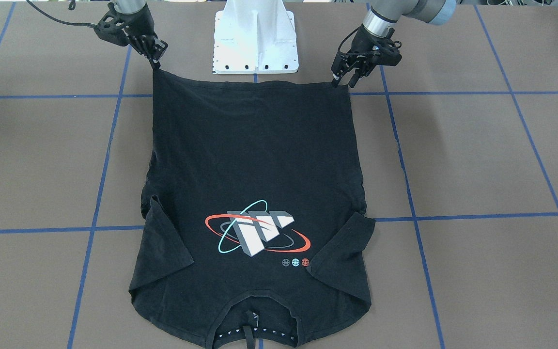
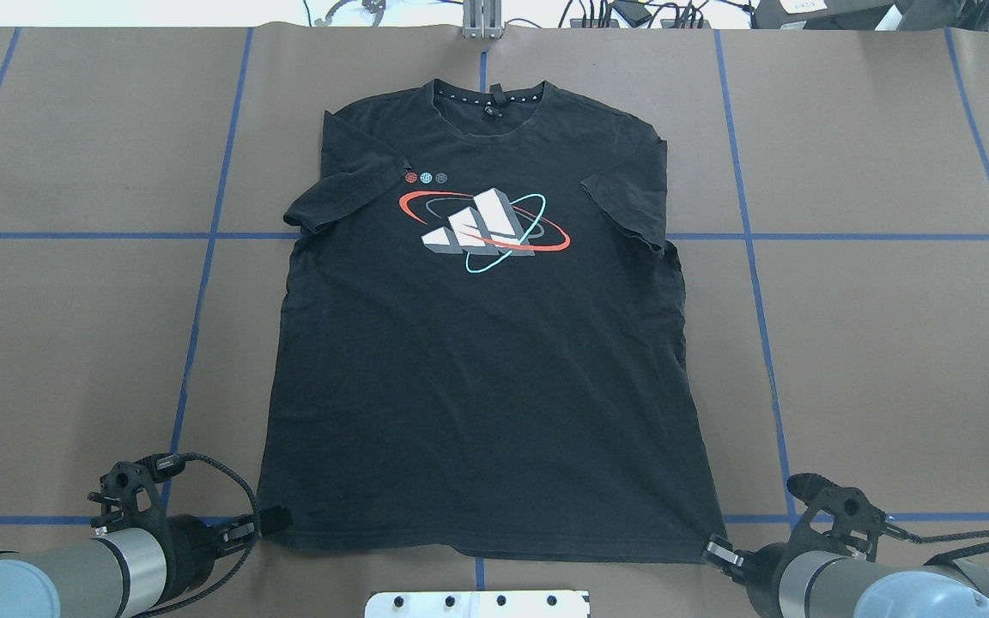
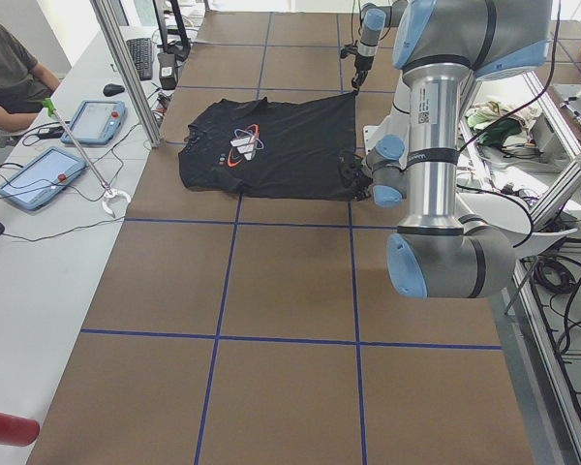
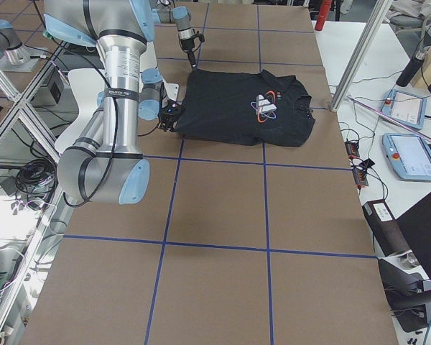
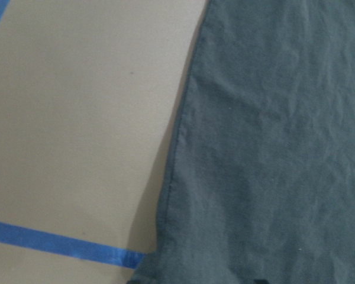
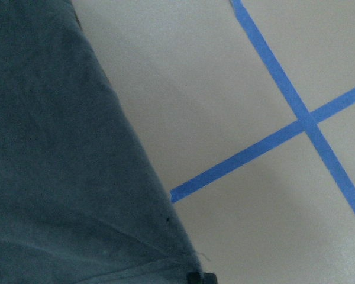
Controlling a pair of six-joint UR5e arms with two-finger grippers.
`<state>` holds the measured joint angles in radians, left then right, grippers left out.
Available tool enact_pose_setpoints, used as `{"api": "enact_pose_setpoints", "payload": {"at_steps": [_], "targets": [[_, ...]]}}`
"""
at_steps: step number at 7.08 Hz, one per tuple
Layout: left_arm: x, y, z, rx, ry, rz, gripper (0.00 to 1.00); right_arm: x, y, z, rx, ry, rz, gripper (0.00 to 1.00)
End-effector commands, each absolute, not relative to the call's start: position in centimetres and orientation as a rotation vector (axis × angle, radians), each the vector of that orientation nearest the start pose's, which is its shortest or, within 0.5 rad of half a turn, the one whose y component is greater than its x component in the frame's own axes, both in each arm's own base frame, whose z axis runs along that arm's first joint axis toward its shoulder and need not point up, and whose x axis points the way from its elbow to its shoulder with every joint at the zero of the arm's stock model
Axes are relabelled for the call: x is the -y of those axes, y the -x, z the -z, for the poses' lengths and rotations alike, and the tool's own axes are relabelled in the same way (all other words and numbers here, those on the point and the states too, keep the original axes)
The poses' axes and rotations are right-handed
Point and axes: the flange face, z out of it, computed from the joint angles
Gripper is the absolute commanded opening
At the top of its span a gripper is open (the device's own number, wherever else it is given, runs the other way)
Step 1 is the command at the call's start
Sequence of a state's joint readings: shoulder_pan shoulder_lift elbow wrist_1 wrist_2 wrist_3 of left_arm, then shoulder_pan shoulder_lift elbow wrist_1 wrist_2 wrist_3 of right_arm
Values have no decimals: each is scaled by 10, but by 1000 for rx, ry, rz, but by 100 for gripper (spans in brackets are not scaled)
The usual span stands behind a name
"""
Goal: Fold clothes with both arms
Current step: 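Grasp both hem corners with the left and right grippers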
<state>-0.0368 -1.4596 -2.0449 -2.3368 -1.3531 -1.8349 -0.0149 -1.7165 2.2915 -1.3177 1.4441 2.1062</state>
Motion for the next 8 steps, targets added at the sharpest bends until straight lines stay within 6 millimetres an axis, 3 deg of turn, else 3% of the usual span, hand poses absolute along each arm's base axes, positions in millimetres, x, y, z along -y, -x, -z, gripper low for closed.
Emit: {"api": "enact_pose_setpoints", "payload": {"at_steps": [1, 4, 5, 6, 7, 8], "targets": [[171, -444, -399, -1142, -66, 391, 69, 140, 409, -362, 841, 111, -543, 0], [171, -448, -408, -1125, -67, 389, 54, 140, 409, -362, 843, 110, -544, 0], [171, -448, -408, -1125, -64, 391, 43, 140, 409, -360, 846, 111, -544, 0], [171, -447, -406, -1128, -58, 401, 9, 141, 409, -361, 845, 110, -545, 0], [171, -447, -405, -1129, -56, 400, 0, 141, 409, -361, 843, 109, -545, 0], [171, -444, -401, -1138, -50, 399, 0, 141, 408, -361, 845, 110, -545, 0]]}}
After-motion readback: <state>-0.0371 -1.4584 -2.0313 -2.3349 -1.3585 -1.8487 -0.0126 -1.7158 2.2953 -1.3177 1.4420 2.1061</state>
